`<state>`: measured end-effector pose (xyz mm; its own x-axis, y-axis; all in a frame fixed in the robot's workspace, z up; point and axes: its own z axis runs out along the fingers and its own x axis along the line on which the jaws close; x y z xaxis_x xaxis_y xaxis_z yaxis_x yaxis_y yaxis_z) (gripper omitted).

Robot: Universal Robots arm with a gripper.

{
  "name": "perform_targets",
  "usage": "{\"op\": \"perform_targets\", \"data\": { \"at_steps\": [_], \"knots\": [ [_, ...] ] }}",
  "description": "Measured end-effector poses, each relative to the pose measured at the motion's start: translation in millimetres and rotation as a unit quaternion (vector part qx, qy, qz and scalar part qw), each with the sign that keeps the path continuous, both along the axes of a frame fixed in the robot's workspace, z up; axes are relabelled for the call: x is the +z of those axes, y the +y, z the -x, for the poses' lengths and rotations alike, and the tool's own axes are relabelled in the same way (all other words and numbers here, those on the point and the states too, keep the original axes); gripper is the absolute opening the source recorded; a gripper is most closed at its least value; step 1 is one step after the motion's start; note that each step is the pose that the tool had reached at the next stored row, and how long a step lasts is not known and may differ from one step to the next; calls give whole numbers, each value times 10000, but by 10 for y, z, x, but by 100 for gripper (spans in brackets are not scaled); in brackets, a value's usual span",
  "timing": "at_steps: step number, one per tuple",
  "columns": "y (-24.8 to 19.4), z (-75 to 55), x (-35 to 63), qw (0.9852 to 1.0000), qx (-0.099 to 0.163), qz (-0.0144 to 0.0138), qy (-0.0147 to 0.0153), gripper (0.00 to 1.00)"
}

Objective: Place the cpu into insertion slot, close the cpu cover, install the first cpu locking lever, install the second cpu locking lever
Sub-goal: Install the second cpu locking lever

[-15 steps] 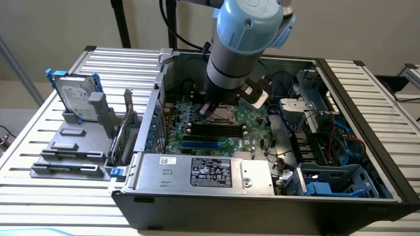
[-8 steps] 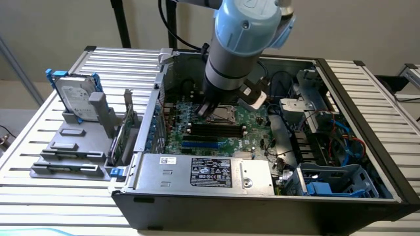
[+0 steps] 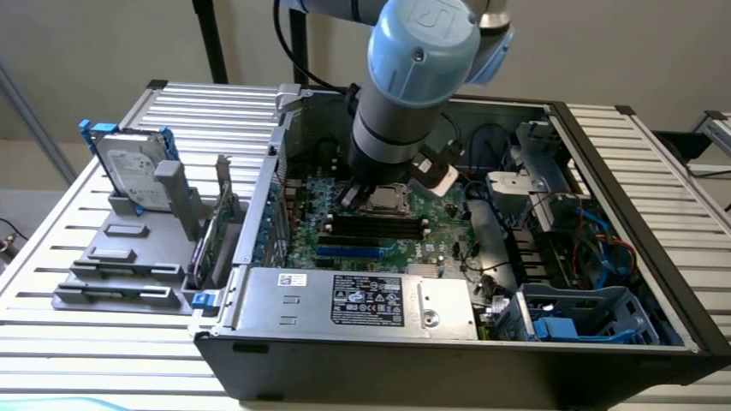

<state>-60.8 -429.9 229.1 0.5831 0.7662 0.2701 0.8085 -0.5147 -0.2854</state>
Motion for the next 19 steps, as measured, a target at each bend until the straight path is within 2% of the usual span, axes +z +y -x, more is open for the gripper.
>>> {"op": "perform_targets", "data": {
  "at_steps": [4, 12, 19],
  "knots": [
    [1, 31, -66, 10000, 0, 23, 0, 11],
    [20, 64, -168, 10000, 0, 29, -1, 11],
    [57, 108, -234, 10000, 0, 52, -14, 11]
  ]
}}
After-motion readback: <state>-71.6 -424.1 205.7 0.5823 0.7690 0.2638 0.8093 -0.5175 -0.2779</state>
